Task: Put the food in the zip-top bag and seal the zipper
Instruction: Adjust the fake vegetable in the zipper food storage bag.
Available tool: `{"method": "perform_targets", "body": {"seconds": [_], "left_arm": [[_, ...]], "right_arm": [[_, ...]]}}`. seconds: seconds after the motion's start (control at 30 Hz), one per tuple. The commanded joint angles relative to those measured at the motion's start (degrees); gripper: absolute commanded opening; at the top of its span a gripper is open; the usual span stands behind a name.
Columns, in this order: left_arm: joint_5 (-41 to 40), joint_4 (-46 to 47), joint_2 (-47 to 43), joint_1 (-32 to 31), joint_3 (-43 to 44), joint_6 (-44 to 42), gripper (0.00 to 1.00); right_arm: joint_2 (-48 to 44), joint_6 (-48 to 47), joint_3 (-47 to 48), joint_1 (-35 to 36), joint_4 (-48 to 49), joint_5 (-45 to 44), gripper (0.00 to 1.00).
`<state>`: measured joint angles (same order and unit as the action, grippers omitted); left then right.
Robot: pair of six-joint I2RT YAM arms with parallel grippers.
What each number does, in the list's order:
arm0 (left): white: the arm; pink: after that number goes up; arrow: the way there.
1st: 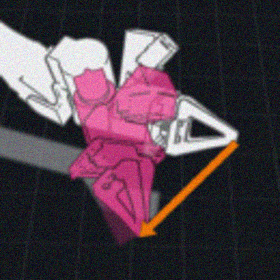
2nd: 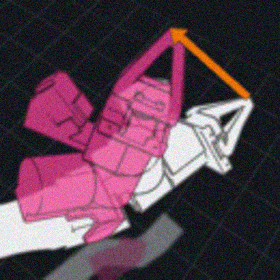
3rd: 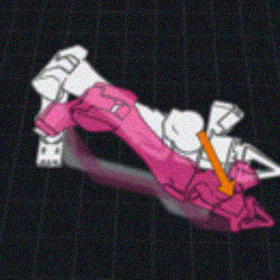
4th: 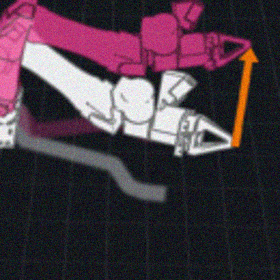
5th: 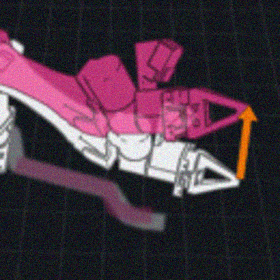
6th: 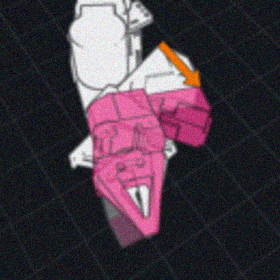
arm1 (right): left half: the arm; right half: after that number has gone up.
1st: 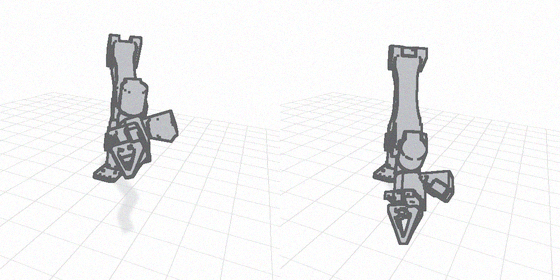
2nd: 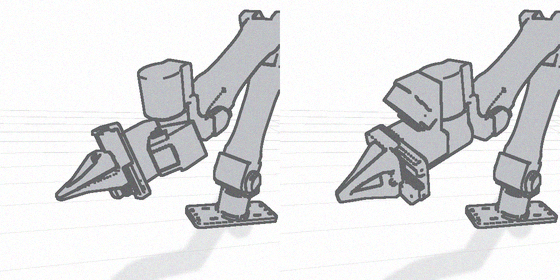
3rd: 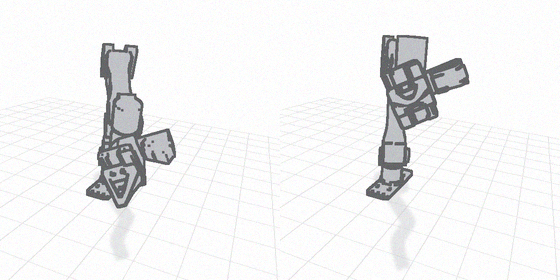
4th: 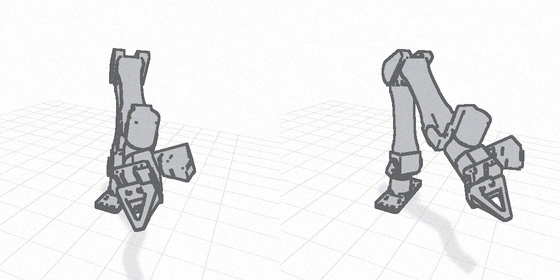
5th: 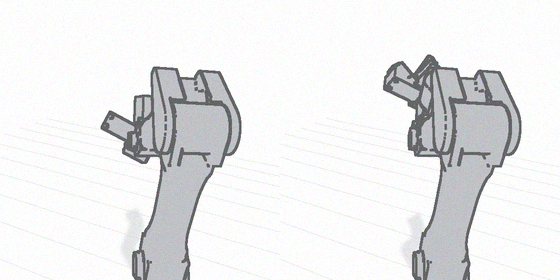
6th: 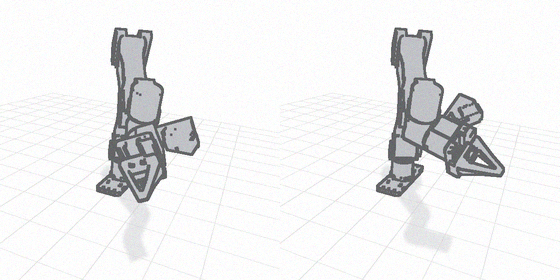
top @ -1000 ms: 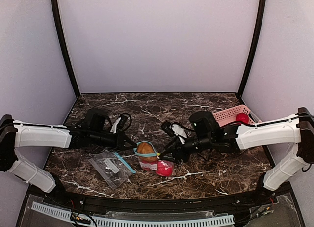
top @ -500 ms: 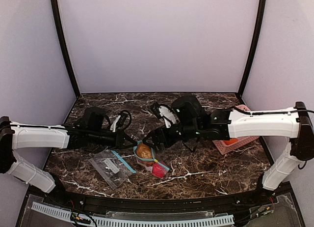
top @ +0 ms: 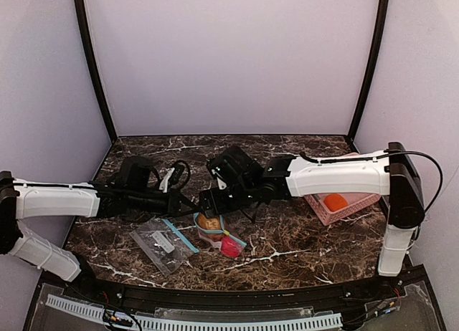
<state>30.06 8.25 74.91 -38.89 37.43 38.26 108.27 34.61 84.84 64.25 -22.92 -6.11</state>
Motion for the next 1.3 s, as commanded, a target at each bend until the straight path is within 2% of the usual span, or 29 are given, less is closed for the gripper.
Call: {"method": "perform_targets", "body": {"seconds": [0.0, 0.33, 0.67, 0.97, 1.27], "left_arm": [[-0.21, -0.43, -1.97, -0.36, -0.59, -1.12, 0.01], [-1.52, -1.41, -1.62, -0.39, 0.97, -2.24, 0.01], [-3.32, -4.14, -1.35, -0.39, 3.60, -3.98, 0.01], [-3.39, -4.60, 0.12, -0.32, 4.31, -4.07, 0.01], [-1.04, -4.60, 1.66, -0.37, 4.49, -4.06, 0.01]], "right_arm": [[1.66, 1.67, 1.35, 1.12, -3.35, -2.67, 0.83], [1.83, 0.11, 0.27, 2.65, -4.96, -2.84, 0.75], [3.02, -1.69, 1.20, 3.99, -11.50, -3.75, 0.75], [1.49, -0.35, -0.19, 4.17, -13.00, -5.62, 0.75], [-1.49, -0.91, 0.11, 4.16, -8.87, -0.53, 0.88]]}}
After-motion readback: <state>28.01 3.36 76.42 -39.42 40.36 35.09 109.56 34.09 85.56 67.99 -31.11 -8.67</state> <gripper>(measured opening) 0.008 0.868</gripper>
